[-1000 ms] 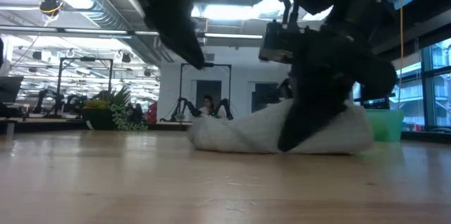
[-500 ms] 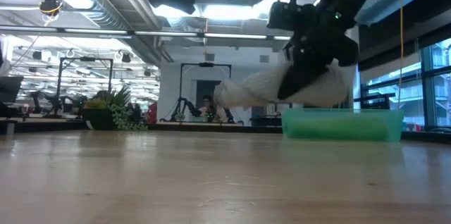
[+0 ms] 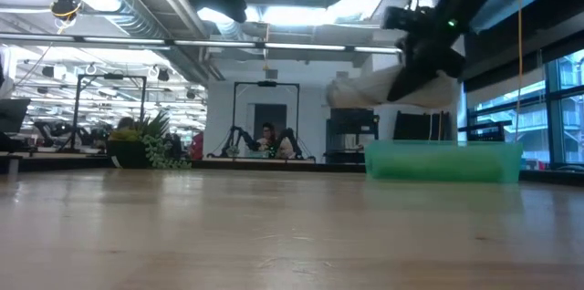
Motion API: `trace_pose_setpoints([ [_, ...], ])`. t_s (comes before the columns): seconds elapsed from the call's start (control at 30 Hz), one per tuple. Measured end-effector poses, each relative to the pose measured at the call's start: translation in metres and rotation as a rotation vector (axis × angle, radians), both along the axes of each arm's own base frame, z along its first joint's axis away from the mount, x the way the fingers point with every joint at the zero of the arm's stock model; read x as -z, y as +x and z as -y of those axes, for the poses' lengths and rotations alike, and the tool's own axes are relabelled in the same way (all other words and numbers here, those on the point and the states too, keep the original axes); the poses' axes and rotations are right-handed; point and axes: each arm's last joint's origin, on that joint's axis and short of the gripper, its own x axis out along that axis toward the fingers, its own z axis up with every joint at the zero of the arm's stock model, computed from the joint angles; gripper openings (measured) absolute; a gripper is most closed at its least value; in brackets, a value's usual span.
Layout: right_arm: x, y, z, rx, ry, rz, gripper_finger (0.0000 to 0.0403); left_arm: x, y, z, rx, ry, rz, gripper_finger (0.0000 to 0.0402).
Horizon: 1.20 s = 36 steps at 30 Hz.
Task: Roll microfiber towels into tight, uniform cylinder then place into a basket
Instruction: Put the gray kitchen towel into the green bin
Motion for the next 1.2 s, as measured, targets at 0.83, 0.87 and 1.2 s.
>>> trace_pose_setpoints([
  [0.83,0.022,-0.09,0.113,0.214,-0.107,-0.155,0.0046,0.0,0.003,-0.014,-0.053,0.033,0.0,0.0115],
  [0.87,0.025,-0.089,0.116,0.212,-0.099,-0.17,0.0046,0.0,0.003,-0.014,-0.046,0.038,-0.001,0.0115],
  [1.2,0.063,-0.081,0.144,0.227,-0.037,-0.252,0.0046,0.0,0.003,-0.013,-0.03,0.051,-0.003,0.0115],
])
